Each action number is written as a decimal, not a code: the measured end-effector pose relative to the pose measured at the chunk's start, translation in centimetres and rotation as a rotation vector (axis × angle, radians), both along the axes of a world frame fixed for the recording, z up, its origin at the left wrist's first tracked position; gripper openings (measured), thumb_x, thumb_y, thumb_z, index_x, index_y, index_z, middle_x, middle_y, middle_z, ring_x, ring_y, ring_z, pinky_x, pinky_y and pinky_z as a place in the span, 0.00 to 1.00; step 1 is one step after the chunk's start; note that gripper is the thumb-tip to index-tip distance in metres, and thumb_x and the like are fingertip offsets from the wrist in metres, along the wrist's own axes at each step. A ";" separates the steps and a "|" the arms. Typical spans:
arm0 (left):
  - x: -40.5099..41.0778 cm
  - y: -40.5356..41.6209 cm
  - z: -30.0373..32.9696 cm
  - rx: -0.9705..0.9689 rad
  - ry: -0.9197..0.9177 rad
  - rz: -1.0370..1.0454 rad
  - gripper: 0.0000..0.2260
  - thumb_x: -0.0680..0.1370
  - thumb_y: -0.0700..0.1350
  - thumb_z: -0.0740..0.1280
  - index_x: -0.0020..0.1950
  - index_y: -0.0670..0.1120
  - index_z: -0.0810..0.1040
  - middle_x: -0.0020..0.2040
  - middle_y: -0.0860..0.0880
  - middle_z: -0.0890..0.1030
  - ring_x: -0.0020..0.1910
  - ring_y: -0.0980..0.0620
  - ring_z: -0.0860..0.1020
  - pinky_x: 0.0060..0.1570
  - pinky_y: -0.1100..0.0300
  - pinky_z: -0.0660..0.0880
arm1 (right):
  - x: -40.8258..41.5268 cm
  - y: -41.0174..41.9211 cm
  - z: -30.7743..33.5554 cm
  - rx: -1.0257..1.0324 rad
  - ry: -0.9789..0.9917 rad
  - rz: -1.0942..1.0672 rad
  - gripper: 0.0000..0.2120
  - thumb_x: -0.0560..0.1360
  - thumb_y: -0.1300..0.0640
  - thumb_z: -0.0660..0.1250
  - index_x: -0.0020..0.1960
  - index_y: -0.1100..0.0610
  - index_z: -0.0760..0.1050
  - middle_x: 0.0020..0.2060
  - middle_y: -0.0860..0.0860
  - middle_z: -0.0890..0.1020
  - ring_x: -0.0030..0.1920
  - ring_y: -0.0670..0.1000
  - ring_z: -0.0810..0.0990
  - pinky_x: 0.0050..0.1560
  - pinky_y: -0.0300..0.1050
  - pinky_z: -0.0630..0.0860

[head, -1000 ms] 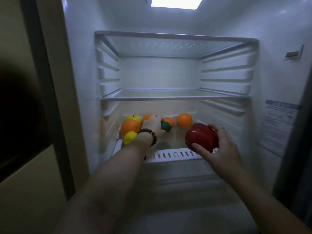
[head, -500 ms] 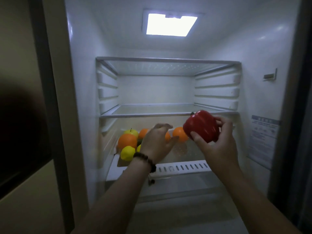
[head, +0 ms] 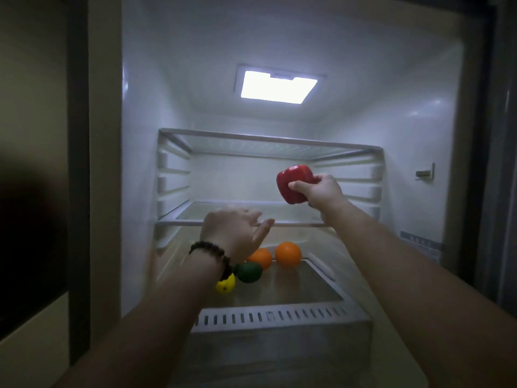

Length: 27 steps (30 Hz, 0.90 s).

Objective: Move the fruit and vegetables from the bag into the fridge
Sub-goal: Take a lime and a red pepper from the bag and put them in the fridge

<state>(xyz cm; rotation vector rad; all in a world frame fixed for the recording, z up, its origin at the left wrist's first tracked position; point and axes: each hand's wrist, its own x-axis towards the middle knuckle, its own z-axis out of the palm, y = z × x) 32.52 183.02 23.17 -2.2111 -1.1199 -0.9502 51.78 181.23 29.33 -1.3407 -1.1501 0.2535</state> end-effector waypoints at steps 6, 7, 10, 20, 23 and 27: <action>0.2 0.1 -0.2 0.010 0.034 0.050 0.27 0.75 0.68 0.45 0.56 0.56 0.76 0.48 0.56 0.79 0.45 0.56 0.75 0.39 0.61 0.69 | 4.6 5.9 2.7 -0.246 -0.078 0.007 0.29 0.69 0.59 0.73 0.66 0.59 0.66 0.60 0.58 0.74 0.56 0.57 0.76 0.50 0.51 0.77; 0.3 0.2 -0.3 0.016 0.033 0.053 0.27 0.75 0.68 0.44 0.56 0.56 0.76 0.47 0.56 0.78 0.45 0.56 0.75 0.39 0.61 0.69 | 4.9 6.7 2.9 -0.289 -0.103 0.008 0.27 0.70 0.60 0.72 0.64 0.61 0.66 0.59 0.59 0.73 0.56 0.58 0.76 0.51 0.52 0.78; 0.3 0.6 -0.6 0.038 0.022 0.049 0.29 0.74 0.69 0.42 0.55 0.56 0.76 0.45 0.56 0.78 0.42 0.56 0.74 0.39 0.61 0.70 | 5.6 9.0 3.2 -0.397 -0.222 -0.039 0.26 0.70 0.58 0.73 0.62 0.62 0.66 0.53 0.59 0.73 0.50 0.57 0.76 0.40 0.47 0.77; 0.5 1.4 -1.0 0.113 -0.008 0.024 0.31 0.73 0.69 0.39 0.52 0.55 0.76 0.43 0.55 0.78 0.40 0.56 0.74 0.38 0.60 0.71 | 7.2 12.0 3.3 -0.700 -0.659 -0.288 0.29 0.73 0.51 0.70 0.68 0.61 0.66 0.51 0.58 0.78 0.44 0.57 0.76 0.44 0.46 0.70; 0.5 1.4 -1.0 0.117 -0.006 0.020 0.31 0.73 0.69 0.39 0.52 0.55 0.76 0.43 0.56 0.77 0.40 0.56 0.73 0.38 0.60 0.70 | 7.2 11.9 3.1 -0.708 -0.695 -0.300 0.29 0.73 0.48 0.70 0.67 0.61 0.66 0.46 0.57 0.76 0.44 0.57 0.76 0.44 0.46 0.71; 0.6 1.1 -1.0 0.106 -0.005 0.027 0.32 0.73 0.69 0.39 0.52 0.55 0.77 0.42 0.56 0.77 0.40 0.56 0.74 0.38 0.60 0.71 | 6.8 10.4 3.3 -0.664 -0.755 -0.290 0.26 0.73 0.46 0.68 0.63 0.63 0.69 0.47 0.56 0.76 0.46 0.57 0.75 0.46 0.46 0.70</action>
